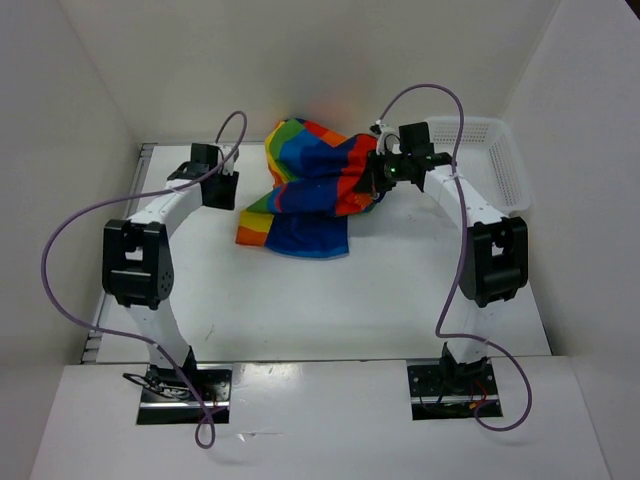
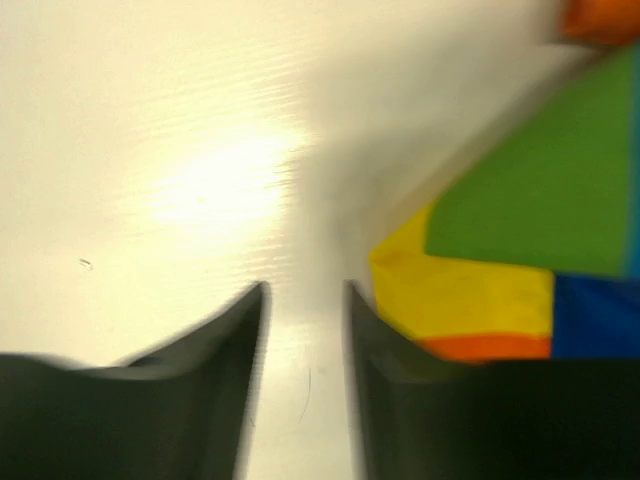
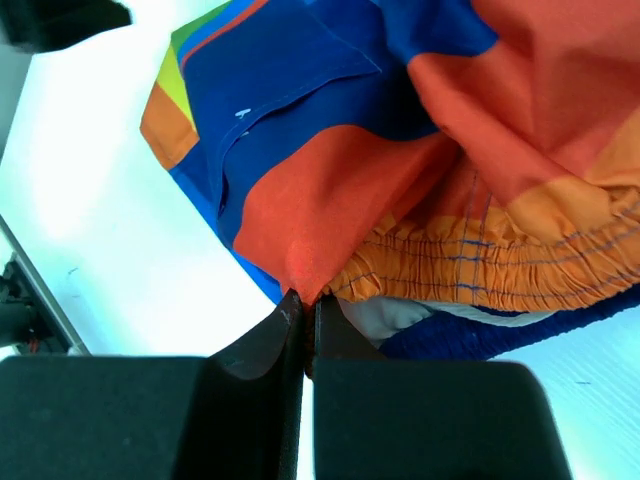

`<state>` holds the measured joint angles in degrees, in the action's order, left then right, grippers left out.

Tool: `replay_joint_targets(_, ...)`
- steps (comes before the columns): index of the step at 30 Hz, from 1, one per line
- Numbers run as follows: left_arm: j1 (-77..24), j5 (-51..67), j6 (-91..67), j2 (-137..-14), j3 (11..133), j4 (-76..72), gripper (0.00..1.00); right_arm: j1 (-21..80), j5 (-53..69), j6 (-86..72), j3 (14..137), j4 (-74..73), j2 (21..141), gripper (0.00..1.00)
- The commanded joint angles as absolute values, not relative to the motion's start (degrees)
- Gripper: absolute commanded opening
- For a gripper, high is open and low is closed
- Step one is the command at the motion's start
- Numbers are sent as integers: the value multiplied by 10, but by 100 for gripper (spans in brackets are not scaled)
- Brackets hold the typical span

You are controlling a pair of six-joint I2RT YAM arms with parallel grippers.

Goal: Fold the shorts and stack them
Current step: Flatten the shorts out

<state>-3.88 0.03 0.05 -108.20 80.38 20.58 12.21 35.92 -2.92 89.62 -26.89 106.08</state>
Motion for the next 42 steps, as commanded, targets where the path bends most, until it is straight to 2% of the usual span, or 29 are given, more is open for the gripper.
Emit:
replay_joint_targets(1, -76, 43, 0, -1009, 831, 248, 58, 119, 362, -2, 901, -287, 1027, 0)
replay_joint_targets(3, -76, 90, 0, -995, 805, 269, 75, 119, 355, 17, 901, -293, 1027, 0)
replay_joint_targets(8, -76, 143, 0, -983, 734, 295, 100, 119, 355, 22, 889, -299, 1027, 0)
replay_joint_targets(15, -50, 76, 0, -1027, 724, 242, 100, 119, 355, 38, 889, -315, 1021, 0)
replay_joint_targets(26, -57, 268, 0, -1087, 741, 253, 100, 119, 340, 50, 877, -326, 1011, 0)
replay_joint_targets(32, -90, 283, 0, -1122, 735, 245, 99, 119, 329, 56, 894, -331, 1017, 0)
replay_joint_targets(33, -90, 274, 0, -1122, 735, 239, 94, 119, 329, 56, 894, -331, 1022, 0)
replay_joint_targets(34, -90, 265, 0, -1137, 735, 234, 77, 119, 329, 56, 894, -331, 1022, 0)
replay_joint_targets(37, -90, 275, 0, -1156, 747, 234, 54, 119, 329, 62, 899, -337, 1022, 0)
replay_joint_targets(38, -90, 281, 0, -1156, 759, 234, 27, 119, 329, 62, 899, -337, 1029, 0)
replay_joint_targets(39, -90, 275, 0, -1156, 767, 228, 15, 119, 329, 56, 917, -337, 1029, 0)
replay_joint_targets(41, -90, 227, 0, -1156, 817, 228, 0, 119, 329, 38, 948, -337, 1047, 0)
replay_joint_targets(42, -90, 203, 0, -1146, 844, 235, 0, 119, 329, 31, 998, -337, 1054, 0)
